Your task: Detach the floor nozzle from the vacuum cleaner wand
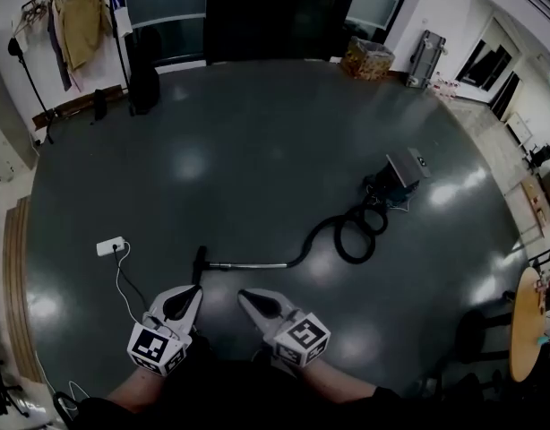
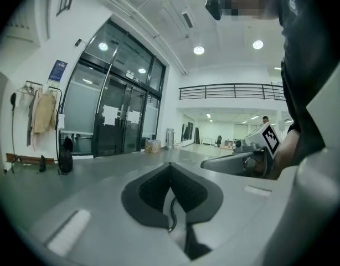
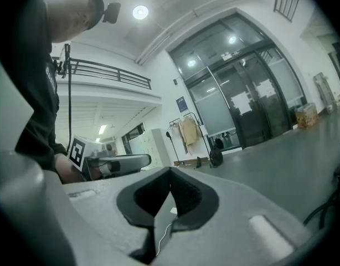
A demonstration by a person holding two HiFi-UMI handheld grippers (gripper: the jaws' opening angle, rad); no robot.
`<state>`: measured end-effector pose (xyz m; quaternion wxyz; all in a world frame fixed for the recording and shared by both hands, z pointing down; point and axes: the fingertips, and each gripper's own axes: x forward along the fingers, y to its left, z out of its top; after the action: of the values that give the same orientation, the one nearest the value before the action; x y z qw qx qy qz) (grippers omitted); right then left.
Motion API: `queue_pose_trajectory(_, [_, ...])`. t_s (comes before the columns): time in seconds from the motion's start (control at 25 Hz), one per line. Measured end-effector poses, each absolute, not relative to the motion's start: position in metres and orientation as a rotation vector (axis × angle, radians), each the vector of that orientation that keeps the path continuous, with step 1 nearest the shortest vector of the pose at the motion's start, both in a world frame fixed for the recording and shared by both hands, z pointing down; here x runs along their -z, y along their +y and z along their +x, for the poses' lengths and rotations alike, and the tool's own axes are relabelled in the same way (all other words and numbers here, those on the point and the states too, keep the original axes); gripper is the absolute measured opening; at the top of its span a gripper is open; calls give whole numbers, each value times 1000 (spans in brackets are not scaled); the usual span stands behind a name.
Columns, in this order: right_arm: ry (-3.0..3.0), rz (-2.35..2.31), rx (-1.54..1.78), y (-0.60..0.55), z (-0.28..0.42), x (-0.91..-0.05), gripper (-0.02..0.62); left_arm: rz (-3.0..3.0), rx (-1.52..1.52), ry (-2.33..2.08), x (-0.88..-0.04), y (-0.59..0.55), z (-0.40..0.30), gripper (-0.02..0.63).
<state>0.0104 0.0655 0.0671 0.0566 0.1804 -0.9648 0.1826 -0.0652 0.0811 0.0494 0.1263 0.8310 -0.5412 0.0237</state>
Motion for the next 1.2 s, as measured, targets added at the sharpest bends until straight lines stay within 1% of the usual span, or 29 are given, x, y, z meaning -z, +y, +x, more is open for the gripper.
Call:
queue_pose_trajectory(0.36, [-2816,687,-510,27,-73,-90,2,2456,-82,-1531,-79,29,-172,2])
queue_pose_trajectory(0.6, [-2742,762,-554,-3,-93,-126,2,2414,-152,-1574,-137,-3,-219,2])
queue_pose_trajectory(0.92, [-2663,719,-617,-43,-89,-241,3,2357,-316,-1596,-249,-28,-223,2])
queue_pose_trajectory(1.08, [-2669,668,-573,-85,-61,-303,3,2361,-384,-1619,-301,-62,-189,2])
queue_pose_trajectory(1.2, [-2665,637,-602,-92,-49,-356,3,2339,-453,-1593,-345,-70,-172,2])
